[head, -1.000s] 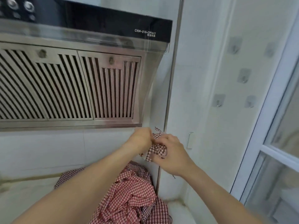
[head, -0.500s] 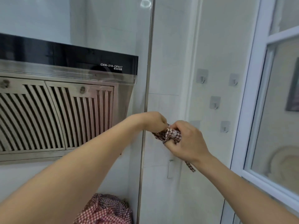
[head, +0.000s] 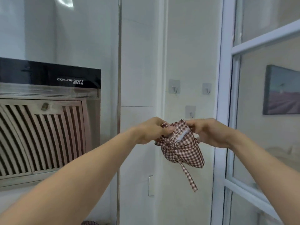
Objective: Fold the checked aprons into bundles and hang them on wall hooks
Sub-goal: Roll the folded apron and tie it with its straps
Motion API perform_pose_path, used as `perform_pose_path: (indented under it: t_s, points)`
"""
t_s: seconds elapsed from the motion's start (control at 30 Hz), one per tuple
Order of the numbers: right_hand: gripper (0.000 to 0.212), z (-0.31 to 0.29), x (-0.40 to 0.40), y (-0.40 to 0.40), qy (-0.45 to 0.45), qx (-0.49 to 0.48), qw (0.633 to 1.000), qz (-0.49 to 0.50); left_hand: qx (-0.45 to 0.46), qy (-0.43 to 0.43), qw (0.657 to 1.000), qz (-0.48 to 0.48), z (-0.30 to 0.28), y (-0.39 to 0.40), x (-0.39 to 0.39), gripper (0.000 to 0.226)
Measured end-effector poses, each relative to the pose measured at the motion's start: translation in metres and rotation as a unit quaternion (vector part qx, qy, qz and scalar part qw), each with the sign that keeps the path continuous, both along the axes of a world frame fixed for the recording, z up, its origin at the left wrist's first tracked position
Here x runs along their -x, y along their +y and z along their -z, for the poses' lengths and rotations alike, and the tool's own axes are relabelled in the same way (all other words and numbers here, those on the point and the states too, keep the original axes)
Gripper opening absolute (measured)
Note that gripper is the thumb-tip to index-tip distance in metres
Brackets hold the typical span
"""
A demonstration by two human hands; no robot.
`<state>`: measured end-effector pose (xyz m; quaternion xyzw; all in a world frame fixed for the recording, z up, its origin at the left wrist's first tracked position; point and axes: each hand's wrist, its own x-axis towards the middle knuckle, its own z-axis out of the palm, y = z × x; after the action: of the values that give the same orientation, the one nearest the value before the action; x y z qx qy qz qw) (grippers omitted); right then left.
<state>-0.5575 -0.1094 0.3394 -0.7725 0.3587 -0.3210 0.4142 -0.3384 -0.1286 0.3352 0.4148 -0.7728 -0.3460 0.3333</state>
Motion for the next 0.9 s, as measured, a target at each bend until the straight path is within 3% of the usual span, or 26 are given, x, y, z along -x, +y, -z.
perform_pose_path:
  t_s: [0.17,0.27,0.5,0.7,0.9]
  points:
    - [0.023,-0.016,0.030,-0.033,0.065,0.034,0.992,0.102,0.160,-0.048,0.986,-0.030,-0.002,-0.020,0.042,0.020]
    - [0.032,-0.025,0.041,-0.047,0.110,0.042,0.989,0.085,0.238,-0.088,0.967,-0.037,-0.001,-0.031,0.060,0.013]
    - [0.034,-0.028,0.062,-0.082,0.178,0.083,0.976,0.098,0.268,-0.013,0.961,-0.067,0.008,-0.062,0.083,0.009]
    - [0.016,-0.033,0.065,-0.101,0.170,0.184,0.958,0.137,0.288,0.049,0.950,-0.109,0.000,-0.074,0.092,0.016]
    - [0.019,-0.049,0.066,-0.122,0.233,0.241,0.929,0.159,0.320,-0.017,0.933,-0.164,-0.008,-0.082,0.102,0.022]
